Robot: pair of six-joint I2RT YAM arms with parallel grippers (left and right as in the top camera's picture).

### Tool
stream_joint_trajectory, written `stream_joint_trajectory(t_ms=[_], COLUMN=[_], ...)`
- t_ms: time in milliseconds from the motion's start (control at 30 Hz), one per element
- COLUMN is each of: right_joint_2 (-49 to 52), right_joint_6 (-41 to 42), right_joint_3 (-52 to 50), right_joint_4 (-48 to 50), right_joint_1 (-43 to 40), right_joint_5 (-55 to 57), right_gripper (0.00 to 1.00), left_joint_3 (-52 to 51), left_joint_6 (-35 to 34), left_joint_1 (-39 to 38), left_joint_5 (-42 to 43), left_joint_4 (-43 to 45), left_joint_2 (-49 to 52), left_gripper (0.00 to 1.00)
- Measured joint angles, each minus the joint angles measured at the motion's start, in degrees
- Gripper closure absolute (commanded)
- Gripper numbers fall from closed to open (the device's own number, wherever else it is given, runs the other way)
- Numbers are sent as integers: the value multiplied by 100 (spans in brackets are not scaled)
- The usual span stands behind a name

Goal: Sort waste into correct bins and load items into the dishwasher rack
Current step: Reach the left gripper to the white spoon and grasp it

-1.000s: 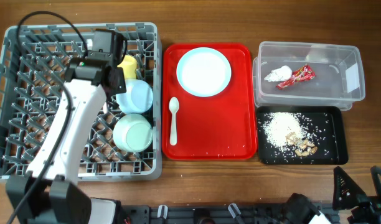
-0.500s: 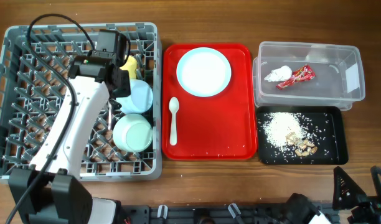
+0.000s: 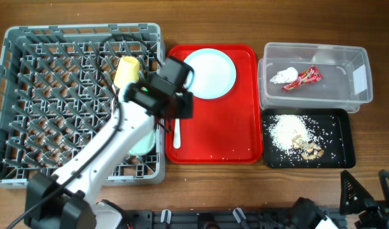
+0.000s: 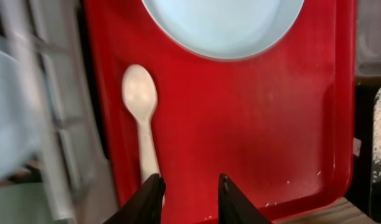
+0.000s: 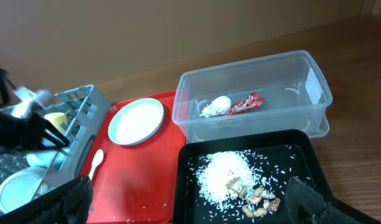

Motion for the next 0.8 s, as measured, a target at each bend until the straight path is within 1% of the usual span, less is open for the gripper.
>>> stream_joint_trajectory(t_ms=[133, 300, 533, 800], right_joint_2=[0, 0, 0, 0], right_joint_6=[0, 2, 2, 0], right_joint_3=[0, 0, 0, 0], right_joint_4=[0, 0, 0, 0], right_joint_1=[0, 0, 0, 0], right_joint_5=[0, 0, 0, 0], right_gripper=[0, 0, 0, 0], left_joint_3=[-435, -645, -651, -656], left_joint_6=[-520, -1005, -1270, -1344], left_joint_1=[-485, -632, -649, -649], left_joint_5=[-479, -986, -1182, -1436], left_joint_4=[223, 289, 634, 754], left_joint_2=[247, 562, 1204, 1663], left_gripper=[73, 73, 73, 73])
